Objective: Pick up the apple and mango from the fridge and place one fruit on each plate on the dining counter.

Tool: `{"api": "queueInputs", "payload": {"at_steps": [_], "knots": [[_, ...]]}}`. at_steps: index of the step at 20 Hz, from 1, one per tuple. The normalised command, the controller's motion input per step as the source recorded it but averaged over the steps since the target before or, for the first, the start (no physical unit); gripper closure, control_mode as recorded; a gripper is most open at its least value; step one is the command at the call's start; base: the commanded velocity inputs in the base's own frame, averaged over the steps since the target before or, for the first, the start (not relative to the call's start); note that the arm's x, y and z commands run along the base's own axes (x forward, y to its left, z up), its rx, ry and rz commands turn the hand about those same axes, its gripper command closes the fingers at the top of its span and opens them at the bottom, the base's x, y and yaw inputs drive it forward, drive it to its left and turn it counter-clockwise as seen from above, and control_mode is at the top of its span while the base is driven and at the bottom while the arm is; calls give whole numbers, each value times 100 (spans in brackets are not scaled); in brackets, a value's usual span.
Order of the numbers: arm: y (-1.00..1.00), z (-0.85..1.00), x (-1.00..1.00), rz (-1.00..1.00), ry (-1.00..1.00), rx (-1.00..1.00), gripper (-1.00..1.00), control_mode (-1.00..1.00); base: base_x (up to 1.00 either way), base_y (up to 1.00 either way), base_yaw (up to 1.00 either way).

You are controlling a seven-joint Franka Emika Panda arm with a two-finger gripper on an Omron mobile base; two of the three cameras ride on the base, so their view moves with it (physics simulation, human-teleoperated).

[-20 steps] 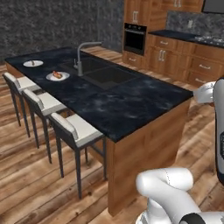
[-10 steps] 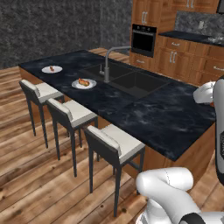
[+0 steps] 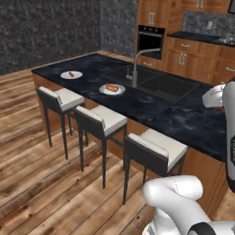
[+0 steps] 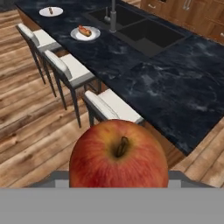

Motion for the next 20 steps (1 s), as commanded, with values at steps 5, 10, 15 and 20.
{"api": "queueInputs", "payload": {"at_steps": [5,10,15,20], "knots": [[0,0,0,0,0,0,100,100,8,100,-24],[0,0,0,0,0,0,100,100,18,100,-24],[0,0,0,0,0,0,100,100,34,100,-27],[0,0,0,0,0,0,100,100,42,100,-30]]}}
